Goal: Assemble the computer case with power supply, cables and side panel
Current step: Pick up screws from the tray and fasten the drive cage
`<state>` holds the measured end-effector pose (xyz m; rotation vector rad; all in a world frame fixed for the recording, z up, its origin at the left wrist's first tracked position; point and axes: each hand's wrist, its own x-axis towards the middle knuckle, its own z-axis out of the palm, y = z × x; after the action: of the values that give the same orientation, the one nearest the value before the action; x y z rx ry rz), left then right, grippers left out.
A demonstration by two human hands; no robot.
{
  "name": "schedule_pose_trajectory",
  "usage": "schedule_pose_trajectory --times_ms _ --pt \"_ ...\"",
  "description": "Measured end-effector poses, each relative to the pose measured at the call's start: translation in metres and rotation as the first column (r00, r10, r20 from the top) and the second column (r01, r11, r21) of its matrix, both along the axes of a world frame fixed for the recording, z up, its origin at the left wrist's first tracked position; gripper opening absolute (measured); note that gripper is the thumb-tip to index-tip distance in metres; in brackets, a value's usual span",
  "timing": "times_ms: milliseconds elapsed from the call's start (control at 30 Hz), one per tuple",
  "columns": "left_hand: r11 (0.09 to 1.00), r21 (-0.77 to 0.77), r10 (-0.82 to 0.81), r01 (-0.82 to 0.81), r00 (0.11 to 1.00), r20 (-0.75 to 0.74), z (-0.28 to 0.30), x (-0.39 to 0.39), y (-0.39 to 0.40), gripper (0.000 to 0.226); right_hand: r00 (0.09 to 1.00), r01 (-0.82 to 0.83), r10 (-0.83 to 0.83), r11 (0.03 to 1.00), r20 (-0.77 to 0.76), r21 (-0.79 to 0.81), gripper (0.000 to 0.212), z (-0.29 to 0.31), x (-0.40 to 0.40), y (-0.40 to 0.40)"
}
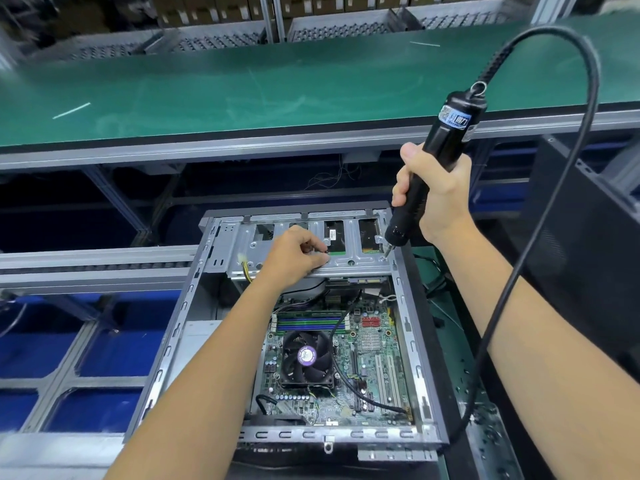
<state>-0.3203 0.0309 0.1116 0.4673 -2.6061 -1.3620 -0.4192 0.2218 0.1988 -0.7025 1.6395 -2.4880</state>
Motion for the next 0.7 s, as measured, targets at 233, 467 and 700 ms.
schedule_pose_trajectory --times_ms 233,467,700 --pt "0.999 0.027 -0.022 0.019 0.993 0.112 0.006 -0.007 -0.003 0.013 1.000 0.016 -0.016 1.000 -0.007 0.006 0.027 0.000 0.002 0.001" --pt "0.998 -0.032 -0.046 0.052 0.986 0.161 0.012 -0.012 0.000 0.018 0.998 0.050 -0.048 0.998 -0.039 0.029 0.028 0.005 0.008 0.013" --pt "0.978 -0.092 -0.194 0.187 0.978 -0.072 0.017 -0.029 0.085 0.029 0.990 0.144 -0.144 0.990 -0.007 0.008 0.028 -0.004 0.011 0.063"
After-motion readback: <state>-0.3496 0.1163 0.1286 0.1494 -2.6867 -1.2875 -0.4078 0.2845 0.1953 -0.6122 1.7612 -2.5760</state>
